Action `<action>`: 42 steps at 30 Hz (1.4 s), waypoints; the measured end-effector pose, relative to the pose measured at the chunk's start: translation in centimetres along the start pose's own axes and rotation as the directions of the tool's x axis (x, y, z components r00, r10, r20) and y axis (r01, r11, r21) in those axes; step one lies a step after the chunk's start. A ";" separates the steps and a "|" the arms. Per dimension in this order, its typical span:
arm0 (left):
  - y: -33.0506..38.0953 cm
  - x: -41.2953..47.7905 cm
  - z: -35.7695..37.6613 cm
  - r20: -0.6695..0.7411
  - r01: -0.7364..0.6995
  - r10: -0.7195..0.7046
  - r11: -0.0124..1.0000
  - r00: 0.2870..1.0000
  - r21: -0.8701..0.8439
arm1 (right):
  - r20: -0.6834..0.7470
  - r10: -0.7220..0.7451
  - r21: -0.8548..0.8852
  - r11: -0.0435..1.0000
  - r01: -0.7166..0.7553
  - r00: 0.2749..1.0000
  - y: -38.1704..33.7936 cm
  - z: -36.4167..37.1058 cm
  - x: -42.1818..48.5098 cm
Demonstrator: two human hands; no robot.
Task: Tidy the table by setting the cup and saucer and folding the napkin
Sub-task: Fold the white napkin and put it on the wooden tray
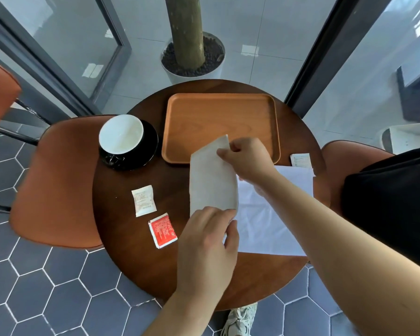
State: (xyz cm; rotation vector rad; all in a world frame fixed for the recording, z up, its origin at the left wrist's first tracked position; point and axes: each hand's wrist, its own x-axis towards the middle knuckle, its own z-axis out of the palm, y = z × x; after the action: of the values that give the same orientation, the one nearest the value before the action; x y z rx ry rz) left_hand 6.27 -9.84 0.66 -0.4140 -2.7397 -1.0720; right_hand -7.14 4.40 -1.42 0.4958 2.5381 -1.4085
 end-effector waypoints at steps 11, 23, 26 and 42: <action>2.9 -0.8 4.6 0.128 -0.166 0.163 0.986 0.978 0.011 | -0.088 0.057 0.009 0.998 -0.056 0.995 4.9 -4.3 -1.0; 6.6 -2.3 11.2 0.238 -0.268 0.270 0.962 0.933 -0.041 | -0.196 0.092 -0.059 0.993 -0.106 0.976 12.0 -9.2 -2.2; 7.1 -2.3 12.3 0.238 -0.276 0.275 0.961 0.932 -0.031 | -0.217 0.108 -0.102 0.986 -0.132 0.970 13.3 -9.4 -2.2; 4.3 -3.1 12.9 0.279 -0.224 0.242 0.970 0.929 -0.094 | -0.371 0.168 -0.176 0.953 -0.247 0.913 15.9 -7.5 -2.8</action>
State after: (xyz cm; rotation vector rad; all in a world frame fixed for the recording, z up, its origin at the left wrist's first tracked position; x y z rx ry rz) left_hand 9.83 1.39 -6.82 -0.9501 -2.8078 -1.1101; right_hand 1.41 18.04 -8.95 1.0249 2.7634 -1.0214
